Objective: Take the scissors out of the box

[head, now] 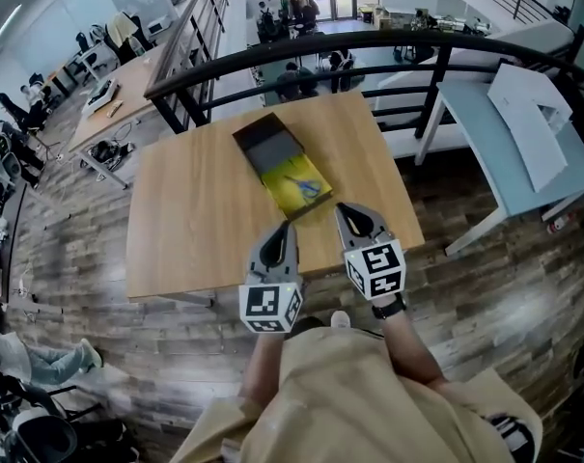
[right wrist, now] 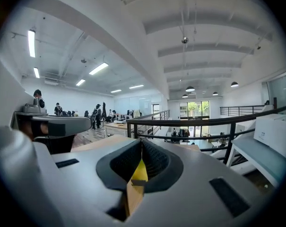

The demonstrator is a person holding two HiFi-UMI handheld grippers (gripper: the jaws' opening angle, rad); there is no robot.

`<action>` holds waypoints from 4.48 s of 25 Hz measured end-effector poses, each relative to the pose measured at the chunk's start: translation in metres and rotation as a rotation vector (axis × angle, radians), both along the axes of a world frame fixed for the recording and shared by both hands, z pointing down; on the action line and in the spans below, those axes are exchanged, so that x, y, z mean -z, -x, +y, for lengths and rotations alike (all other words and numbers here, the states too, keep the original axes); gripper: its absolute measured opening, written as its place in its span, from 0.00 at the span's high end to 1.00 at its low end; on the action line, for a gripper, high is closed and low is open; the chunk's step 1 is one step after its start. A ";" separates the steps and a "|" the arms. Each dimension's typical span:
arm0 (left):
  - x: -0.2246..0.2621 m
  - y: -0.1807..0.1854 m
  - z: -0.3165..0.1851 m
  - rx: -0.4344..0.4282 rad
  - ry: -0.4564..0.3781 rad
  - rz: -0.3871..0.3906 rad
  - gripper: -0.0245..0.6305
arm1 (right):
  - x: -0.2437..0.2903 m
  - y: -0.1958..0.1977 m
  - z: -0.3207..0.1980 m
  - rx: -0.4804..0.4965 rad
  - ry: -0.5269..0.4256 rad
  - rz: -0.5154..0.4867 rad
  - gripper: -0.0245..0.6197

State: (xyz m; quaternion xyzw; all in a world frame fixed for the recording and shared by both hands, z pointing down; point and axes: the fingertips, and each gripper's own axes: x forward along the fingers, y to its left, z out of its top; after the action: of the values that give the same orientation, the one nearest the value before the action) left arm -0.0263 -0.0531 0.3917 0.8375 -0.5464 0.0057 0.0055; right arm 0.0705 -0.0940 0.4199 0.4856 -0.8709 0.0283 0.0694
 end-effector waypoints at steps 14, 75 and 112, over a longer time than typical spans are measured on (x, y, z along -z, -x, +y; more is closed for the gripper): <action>-0.034 0.013 -0.088 0.034 0.067 0.004 0.94 | -0.040 0.016 -0.089 0.035 0.094 0.018 0.94; -0.174 0.096 -0.379 0.012 0.349 0.081 0.94 | -0.371 0.122 -0.310 0.558 0.696 0.948 0.77; -0.109 0.098 -0.289 0.065 0.241 0.091 0.94 | -0.212 0.098 -0.257 0.250 0.413 0.371 0.84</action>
State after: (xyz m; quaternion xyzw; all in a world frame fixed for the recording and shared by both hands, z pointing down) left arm -0.1246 -0.3417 0.5011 0.8120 -0.5678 0.0329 0.1311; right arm -0.0276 -0.3509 0.6322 0.3470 -0.8723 0.1067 0.3276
